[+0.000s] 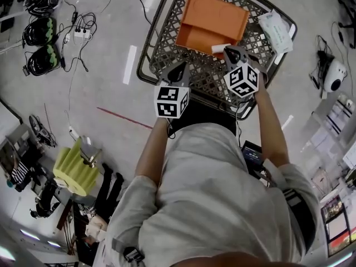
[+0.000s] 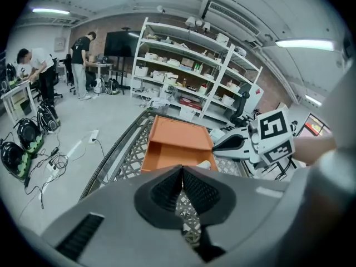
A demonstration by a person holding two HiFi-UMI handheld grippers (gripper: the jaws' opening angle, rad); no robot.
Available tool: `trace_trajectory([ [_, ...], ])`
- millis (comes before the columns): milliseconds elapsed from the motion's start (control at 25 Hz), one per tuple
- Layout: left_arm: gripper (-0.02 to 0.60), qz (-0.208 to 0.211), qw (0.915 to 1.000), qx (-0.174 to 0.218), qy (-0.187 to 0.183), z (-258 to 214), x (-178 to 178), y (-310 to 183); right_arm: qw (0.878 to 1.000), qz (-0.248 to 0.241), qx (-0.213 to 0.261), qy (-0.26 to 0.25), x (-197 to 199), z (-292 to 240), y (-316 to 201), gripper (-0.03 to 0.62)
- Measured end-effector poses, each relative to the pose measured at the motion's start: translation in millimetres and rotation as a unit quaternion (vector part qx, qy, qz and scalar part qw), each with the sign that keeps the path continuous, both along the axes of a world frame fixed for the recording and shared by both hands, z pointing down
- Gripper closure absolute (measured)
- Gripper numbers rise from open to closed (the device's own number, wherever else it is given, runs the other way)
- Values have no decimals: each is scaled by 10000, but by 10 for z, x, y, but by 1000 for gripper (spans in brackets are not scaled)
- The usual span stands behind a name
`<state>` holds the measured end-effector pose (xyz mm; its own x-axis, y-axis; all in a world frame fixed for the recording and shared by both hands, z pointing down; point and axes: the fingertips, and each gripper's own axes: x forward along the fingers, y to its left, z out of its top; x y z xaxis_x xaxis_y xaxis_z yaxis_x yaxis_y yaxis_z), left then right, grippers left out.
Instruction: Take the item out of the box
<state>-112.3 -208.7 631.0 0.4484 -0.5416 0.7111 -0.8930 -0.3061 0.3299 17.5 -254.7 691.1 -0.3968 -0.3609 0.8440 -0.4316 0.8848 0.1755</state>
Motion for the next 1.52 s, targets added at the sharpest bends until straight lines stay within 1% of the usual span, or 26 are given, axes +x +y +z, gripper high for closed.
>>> trace_trajectory([
  [200,571,-111,9998,-139,11,86,-20,64,9995,-241,-109,166,-34,116,-16,588],
  [360,571,-190,9996,-207,32,144,-24,98,9957,-697,11,610,-40,245,-21,588],
  [440,571,-215,9995,-227,33,162,-37,110,9919,-963,-28,823,-49,318,3,586],
  [480,571,-228,9995,-237,28,168,-48,114,9898,-1093,-96,911,-56,358,25,572],
  [520,571,-240,9994,-244,23,173,-60,118,9874,-1218,-190,994,-61,401,53,518],
  [560,571,-252,9994,-248,19,175,-72,123,9847,-1336,-299,1076,-64,444,87,486],
  [680,571,-289,9992,-268,3,181,-107,149,9766,-1630,-528,1301,-61,553,172,485],
  [800,571,-310,9991,-294,-3,201,-127,166,9707,-1822,-588,1452,-63,633,188,485],
  [1120,571,-346,9988,-357,1,242,-151,211,9564,-2212,-761,1747,-112,802,201,457],
  [1240,571,-355,9987,-365,-14,244,-157,221,9552,-2232,-727,1801,-111,838,163,456],
  [1520,571,-437,9982,-410,-77,262,-209,235,9548,-2208,-835,1807,-111,907,140,457],
])
